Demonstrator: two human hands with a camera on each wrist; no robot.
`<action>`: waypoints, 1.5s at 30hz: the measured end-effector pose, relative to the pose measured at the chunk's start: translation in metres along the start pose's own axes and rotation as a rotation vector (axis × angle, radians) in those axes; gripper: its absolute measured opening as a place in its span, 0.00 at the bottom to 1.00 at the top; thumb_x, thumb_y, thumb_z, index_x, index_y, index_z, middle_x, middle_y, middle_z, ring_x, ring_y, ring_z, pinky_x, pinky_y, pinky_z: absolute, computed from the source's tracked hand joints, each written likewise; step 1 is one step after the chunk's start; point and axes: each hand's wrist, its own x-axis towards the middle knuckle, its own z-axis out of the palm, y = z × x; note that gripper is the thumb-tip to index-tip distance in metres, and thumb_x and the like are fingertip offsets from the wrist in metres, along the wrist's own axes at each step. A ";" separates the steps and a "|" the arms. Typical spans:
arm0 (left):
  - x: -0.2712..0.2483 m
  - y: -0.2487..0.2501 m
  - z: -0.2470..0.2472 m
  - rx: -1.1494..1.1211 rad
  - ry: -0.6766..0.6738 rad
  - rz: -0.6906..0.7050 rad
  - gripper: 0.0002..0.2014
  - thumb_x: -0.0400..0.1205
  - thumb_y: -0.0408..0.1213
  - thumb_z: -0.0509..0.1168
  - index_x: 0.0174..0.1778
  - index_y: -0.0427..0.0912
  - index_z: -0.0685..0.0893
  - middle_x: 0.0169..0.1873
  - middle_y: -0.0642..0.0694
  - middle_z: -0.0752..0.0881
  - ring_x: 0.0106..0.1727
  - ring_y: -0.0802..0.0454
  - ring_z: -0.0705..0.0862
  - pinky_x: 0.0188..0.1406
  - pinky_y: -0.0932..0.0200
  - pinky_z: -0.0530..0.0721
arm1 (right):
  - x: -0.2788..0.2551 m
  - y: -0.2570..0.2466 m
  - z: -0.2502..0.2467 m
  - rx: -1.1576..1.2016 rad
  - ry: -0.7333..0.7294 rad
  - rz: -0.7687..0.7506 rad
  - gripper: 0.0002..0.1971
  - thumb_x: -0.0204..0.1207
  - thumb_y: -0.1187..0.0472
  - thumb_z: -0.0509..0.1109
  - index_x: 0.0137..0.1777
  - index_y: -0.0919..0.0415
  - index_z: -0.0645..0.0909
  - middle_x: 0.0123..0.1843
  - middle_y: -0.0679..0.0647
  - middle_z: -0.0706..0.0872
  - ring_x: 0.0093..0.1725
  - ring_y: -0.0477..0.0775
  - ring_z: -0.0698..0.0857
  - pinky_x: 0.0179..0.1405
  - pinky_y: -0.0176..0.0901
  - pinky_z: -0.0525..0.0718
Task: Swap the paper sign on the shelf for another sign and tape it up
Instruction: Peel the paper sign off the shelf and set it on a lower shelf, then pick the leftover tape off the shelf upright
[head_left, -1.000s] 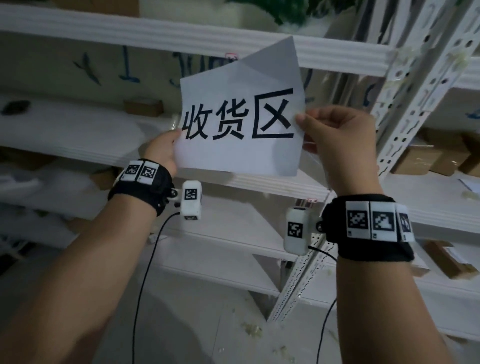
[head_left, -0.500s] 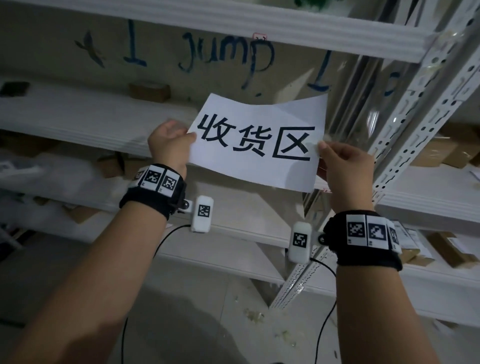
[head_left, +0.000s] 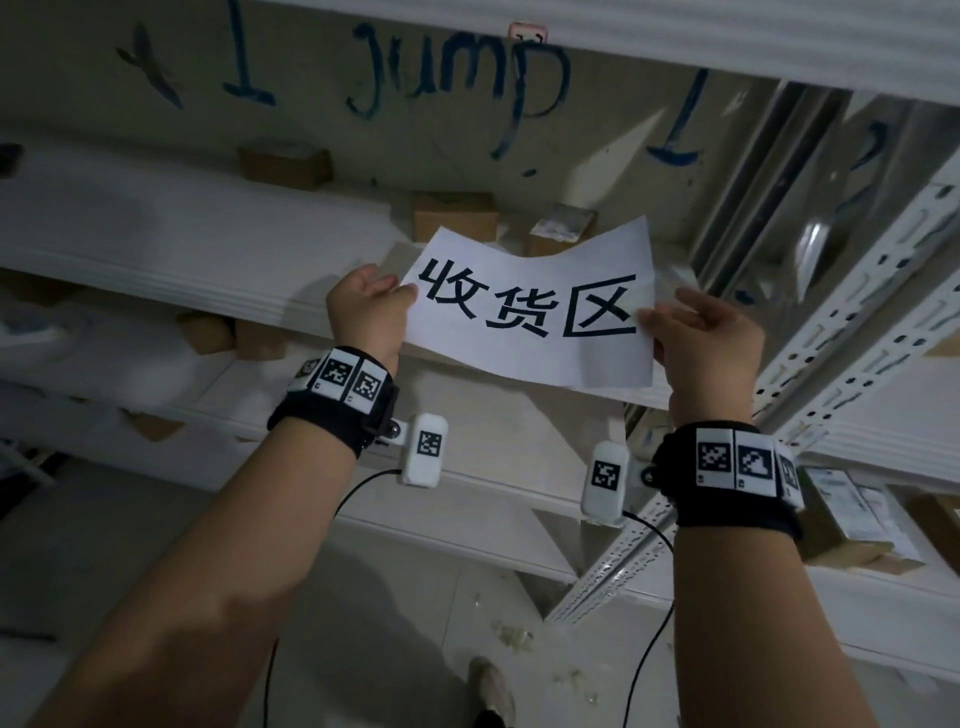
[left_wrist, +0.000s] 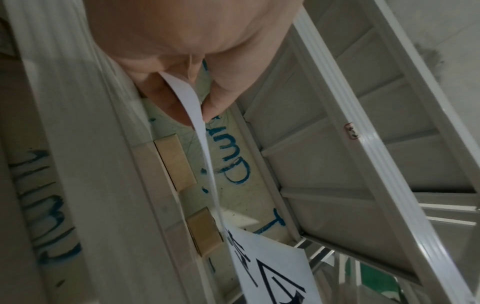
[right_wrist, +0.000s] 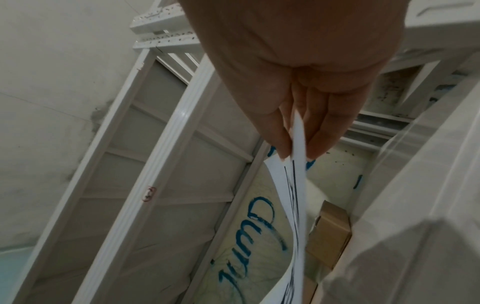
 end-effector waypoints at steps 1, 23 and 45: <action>0.007 -0.001 0.005 0.008 0.002 0.002 0.34 0.81 0.23 0.77 0.85 0.34 0.76 0.72 0.41 0.89 0.66 0.50 0.89 0.69 0.59 0.84 | 0.010 0.006 0.003 -0.014 0.004 0.008 0.27 0.78 0.70 0.86 0.75 0.63 0.85 0.48 0.52 0.95 0.49 0.54 0.96 0.63 0.57 0.97; 0.052 -0.030 0.035 0.261 0.059 0.041 0.25 0.82 0.37 0.80 0.75 0.39 0.83 0.68 0.41 0.89 0.67 0.46 0.90 0.74 0.44 0.88 | 0.081 0.068 0.029 -0.335 0.090 0.074 0.26 0.90 0.56 0.75 0.85 0.65 0.79 0.66 0.59 0.92 0.70 0.59 0.89 0.76 0.48 0.85; -0.156 0.121 0.126 0.197 -0.543 0.526 0.07 0.89 0.39 0.68 0.59 0.51 0.90 0.53 0.57 0.91 0.57 0.62 0.89 0.58 0.63 0.86 | -0.049 -0.146 -0.049 -0.371 0.193 -0.370 0.18 0.84 0.59 0.74 0.72 0.55 0.92 0.66 0.50 0.96 0.66 0.50 0.92 0.73 0.49 0.89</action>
